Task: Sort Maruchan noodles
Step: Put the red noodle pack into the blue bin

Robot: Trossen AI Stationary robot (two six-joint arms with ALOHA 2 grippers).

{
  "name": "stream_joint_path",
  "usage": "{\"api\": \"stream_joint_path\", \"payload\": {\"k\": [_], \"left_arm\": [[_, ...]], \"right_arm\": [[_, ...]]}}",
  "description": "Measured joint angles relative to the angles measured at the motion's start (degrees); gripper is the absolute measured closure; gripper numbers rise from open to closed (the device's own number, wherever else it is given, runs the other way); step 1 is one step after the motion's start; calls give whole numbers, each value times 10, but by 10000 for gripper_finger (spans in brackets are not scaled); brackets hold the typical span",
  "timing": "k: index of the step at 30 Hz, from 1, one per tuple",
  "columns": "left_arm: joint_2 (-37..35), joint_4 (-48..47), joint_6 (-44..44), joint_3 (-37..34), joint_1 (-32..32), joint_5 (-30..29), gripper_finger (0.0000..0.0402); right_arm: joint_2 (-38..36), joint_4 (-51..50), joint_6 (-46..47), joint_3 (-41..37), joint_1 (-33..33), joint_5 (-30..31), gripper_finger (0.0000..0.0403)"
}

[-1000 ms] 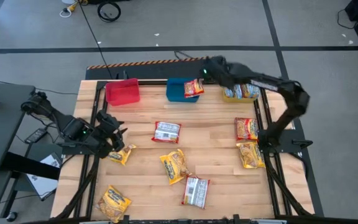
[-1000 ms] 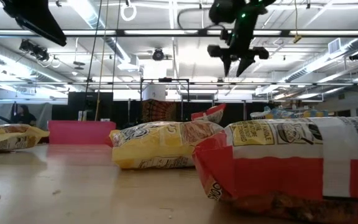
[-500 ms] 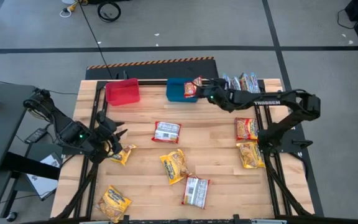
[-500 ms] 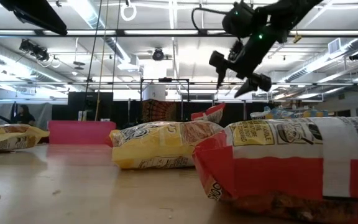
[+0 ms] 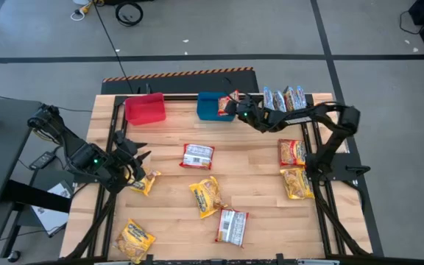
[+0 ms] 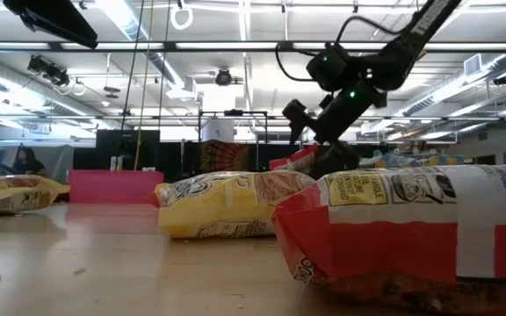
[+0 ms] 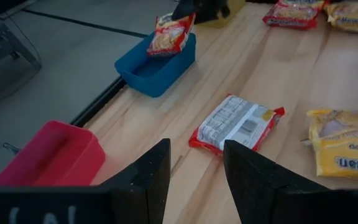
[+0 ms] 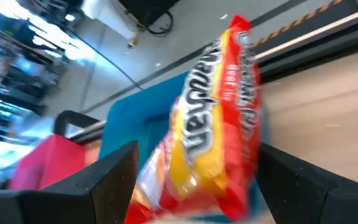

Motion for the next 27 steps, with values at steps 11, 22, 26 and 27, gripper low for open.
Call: {"api": "stream_joint_path", "payload": {"k": [11,22,26,27], "left_arm": [[0,2,-16,0,0,23,248],[0,8,-15,0,0,-15,248],[0,9,-15,0,0,-32,248],[0,10,-15,0,0,-36,248]], "right_arm": [[32,58,-74,0,-2,33,181],[17,98,-317,15,30,103,360],[15,101,-459,38,68,186,362],[15,101,-483,39,75,201,361]]}}
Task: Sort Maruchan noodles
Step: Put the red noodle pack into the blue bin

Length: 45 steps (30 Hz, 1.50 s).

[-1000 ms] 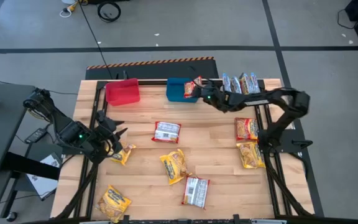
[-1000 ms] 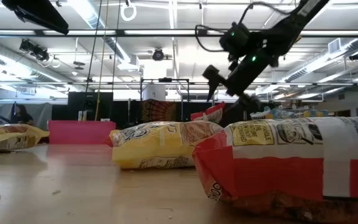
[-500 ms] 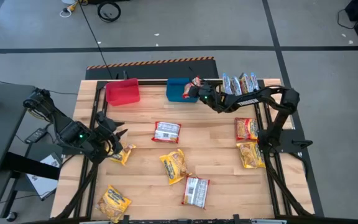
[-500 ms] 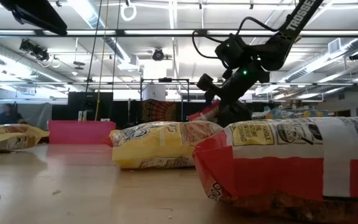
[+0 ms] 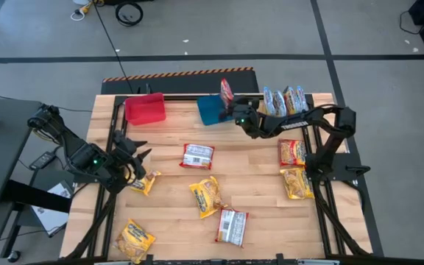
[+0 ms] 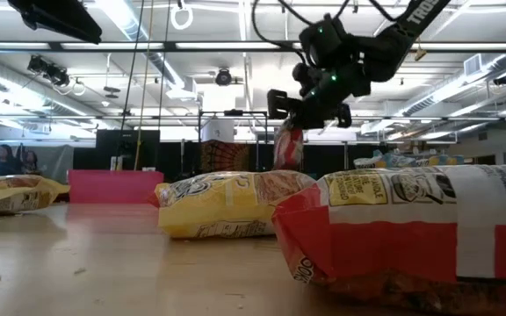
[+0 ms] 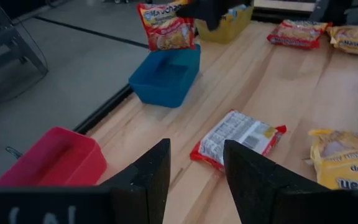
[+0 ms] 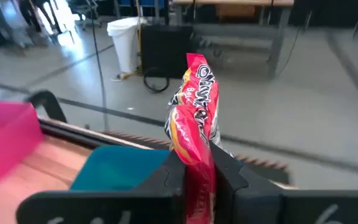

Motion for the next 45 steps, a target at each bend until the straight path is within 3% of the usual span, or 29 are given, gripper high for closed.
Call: {"api": "stream_joint_path", "payload": {"k": [8,14,19,23,26,33,37,45], "left_arm": [[1,13,1,0,0,-36,248],[28,49,1,0,0,-69,248],[78,86,-4,0,1,-64,248],[109,117,-12,0,20,-18,248],[121,130,2,0,50,15,248],[121,238,122,0,132,131,248],[138,305,198,0,162,190,248],[213,371,259,0,198,286,248]], "right_arm": [[17,15,-7,-33,-7,18,362],[80,121,-62,-31,-26,-36,362],[104,107,-42,-31,-17,21,362],[99,80,-16,-31,14,111,364],[98,81,-15,-29,28,144,364],[102,-37,70,2,16,113,364],[102,-55,102,7,4,94,360],[102,-59,102,7,-7,34,300]]}}
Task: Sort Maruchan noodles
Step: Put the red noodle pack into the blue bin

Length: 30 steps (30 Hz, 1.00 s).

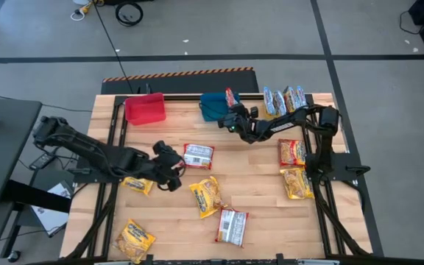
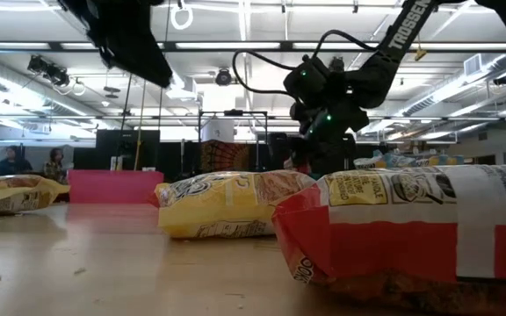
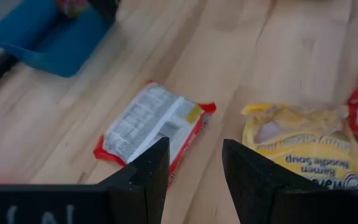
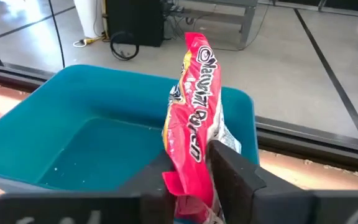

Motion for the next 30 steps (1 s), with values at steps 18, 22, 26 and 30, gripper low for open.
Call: {"api": "stream_joint_path", "payload": {"k": [18,22,26,30], "left_arm": [[43,121,26,-55,22,21,248],[44,272,62,-144,38,31,248],[44,366,147,-206,53,24,239],[44,396,215,-230,55,24,210]], "right_arm": [[-215,-191,-77,-1,138,5,184],[-221,-189,-99,-21,222,5,180],[-202,-189,-115,-29,293,16,181],[-185,-186,-116,-30,333,70,182]]}}
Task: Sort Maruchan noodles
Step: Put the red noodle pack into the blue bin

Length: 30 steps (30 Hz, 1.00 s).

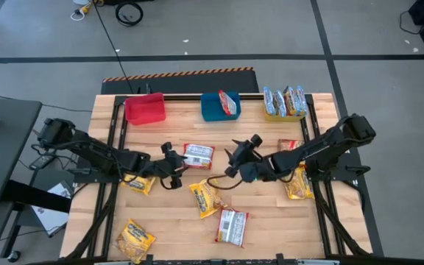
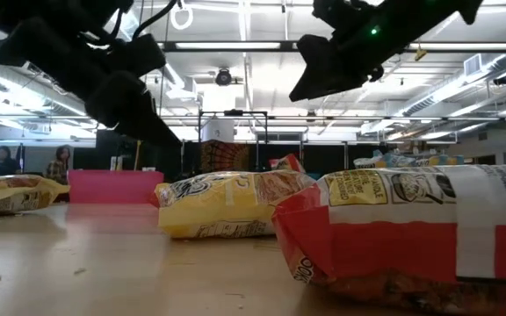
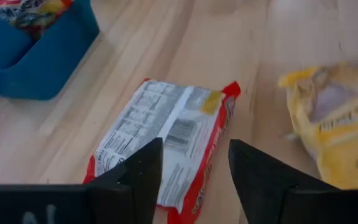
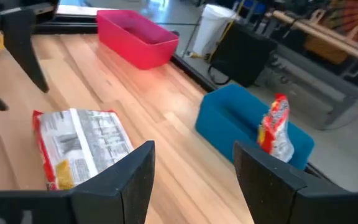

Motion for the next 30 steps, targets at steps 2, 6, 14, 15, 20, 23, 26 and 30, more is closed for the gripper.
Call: {"api": "stream_joint_path", "payload": {"k": [2,6,14,15,20,23,26,30], "left_arm": [[0,1,21,-4,1,1,193],[11,12,54,-5,1,15,169],[119,65,145,-3,5,29,164],[133,71,154,0,7,22,164],[192,112,178,14,17,-63,164],[216,127,190,19,25,-73,171],[237,137,190,23,34,-58,185],[252,151,171,23,48,-41,229]], "right_arm": [[4,0,2,0,5,27,182],[5,1,15,0,-12,43,182],[5,3,14,0,-35,4,182],[5,4,14,0,-35,0,182],[5,7,14,0,-35,-10,182],[5,7,14,0,-35,-10,182],[5,9,12,0,-35,-10,182],[5,9,7,0,-35,-10,182]]}}
